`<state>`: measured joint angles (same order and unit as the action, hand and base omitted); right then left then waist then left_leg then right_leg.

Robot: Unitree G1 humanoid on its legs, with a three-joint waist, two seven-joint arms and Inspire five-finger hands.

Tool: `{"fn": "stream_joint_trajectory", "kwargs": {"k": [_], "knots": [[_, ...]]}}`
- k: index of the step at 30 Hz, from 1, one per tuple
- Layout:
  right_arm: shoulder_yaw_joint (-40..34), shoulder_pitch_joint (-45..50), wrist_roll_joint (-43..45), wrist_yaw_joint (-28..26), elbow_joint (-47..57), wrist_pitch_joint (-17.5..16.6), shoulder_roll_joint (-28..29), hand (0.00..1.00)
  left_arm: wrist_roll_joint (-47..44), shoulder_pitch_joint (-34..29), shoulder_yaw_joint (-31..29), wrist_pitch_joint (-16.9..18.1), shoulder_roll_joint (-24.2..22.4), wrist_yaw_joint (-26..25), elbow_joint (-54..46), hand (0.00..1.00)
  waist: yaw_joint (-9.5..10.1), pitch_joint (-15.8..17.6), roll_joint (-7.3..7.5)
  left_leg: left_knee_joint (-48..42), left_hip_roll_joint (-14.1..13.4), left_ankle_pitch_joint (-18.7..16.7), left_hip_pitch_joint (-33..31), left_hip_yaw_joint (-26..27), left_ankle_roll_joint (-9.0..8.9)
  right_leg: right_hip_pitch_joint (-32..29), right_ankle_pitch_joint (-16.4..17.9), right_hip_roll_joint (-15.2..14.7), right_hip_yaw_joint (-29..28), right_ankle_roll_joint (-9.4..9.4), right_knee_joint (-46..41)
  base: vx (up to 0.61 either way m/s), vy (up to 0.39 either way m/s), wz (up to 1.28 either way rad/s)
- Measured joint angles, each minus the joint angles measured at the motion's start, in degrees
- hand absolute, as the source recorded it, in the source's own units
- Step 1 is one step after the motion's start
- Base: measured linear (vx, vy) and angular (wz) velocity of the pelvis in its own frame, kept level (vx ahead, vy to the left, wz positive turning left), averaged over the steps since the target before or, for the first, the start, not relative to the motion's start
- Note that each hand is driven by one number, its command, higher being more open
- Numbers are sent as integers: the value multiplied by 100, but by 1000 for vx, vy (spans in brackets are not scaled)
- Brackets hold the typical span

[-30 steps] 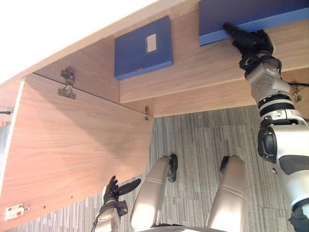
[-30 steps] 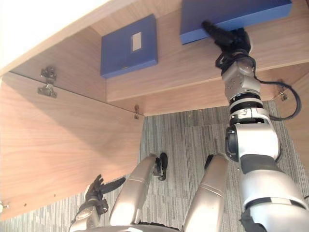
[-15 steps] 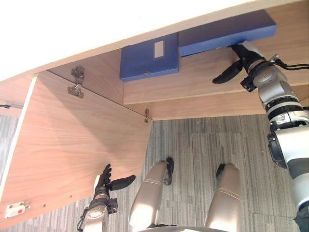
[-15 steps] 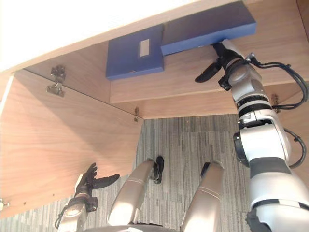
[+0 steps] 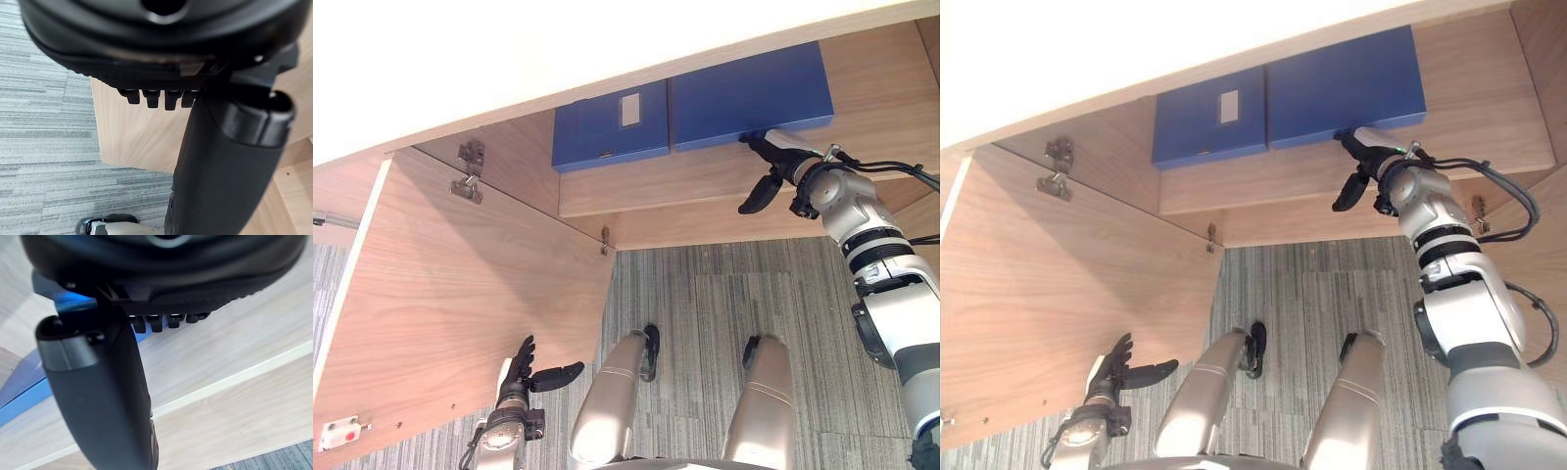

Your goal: Walk over to the cabinet, pick up the folder, carry it to the office cabinet, place the folder inside the office cabinet, then close the office cabinet door

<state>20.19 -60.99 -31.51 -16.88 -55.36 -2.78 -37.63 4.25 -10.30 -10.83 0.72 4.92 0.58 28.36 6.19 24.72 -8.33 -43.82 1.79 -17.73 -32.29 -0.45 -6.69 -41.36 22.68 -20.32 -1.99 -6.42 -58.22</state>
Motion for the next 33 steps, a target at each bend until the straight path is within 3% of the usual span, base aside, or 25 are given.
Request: {"fn": "stream_joint_trajectory", "kwargs": {"k": [6,14,17,19,25,27,29,33], "knots": [[79,186,3,-109,-12,1,-74,100,24,-3,115,1,-165,13,0,100,6,-14,126,266,30,72,256,5,43,292,-93,-41,55,-49,300,24,17,-1],[55,625,9,-164,-59,52,-41,100,36,2,114,5,-210,-24,158,100,1,-33,171,1090,-3,385,922,7,101,1031,-417,-25,309,-91,1158,38,25,-2],[-140,1024,19,-160,-72,187,283,100,35,7,68,5,-204,-107,379,100,6,-150,267,1662,-202,602,1335,6,75,1508,-728,206,508,-41,1872,82,8,-17],[-261,1336,33,-154,-222,304,689,100,43,36,14,4,-207,-192,592,100,53,-429,400,1954,-396,674,1493,-34,48,1772,-960,458,625,11,2402,99,11,-22],[-1063,2425,-48,44,-640,604,1651,100,140,321,61,25,-405,-183,1121,100,121,-1029,639,2319,-563,706,1934,-237,50,2553,-1354,743,894,4,3410,88,28,-2],[-1454,2874,-114,255,-803,655,2020,100,184,432,104,37,-429,-191,1351,100,94,-1144,641,2443,-579,739,2061,-238,102,2807,-1653,867,891,-39,3954,33,84,-26],[-1990,3325,33,661,-998,734,2512,100,258,514,90,37,-389,-343,1581,100,24,-1260,673,2757,-599,826,2267,-98,193,3083,-2180,1002,653,-51,4758,22,104,-61],[-3073,4351,860,1339,-1072,788,3079,100,317,625,83,70,-249,-589,1923,100,-147,-1391,777,2900,-560,853,2646,140,235,3419,-2616,1021,427,9,5292,-34,85,-50]]}}
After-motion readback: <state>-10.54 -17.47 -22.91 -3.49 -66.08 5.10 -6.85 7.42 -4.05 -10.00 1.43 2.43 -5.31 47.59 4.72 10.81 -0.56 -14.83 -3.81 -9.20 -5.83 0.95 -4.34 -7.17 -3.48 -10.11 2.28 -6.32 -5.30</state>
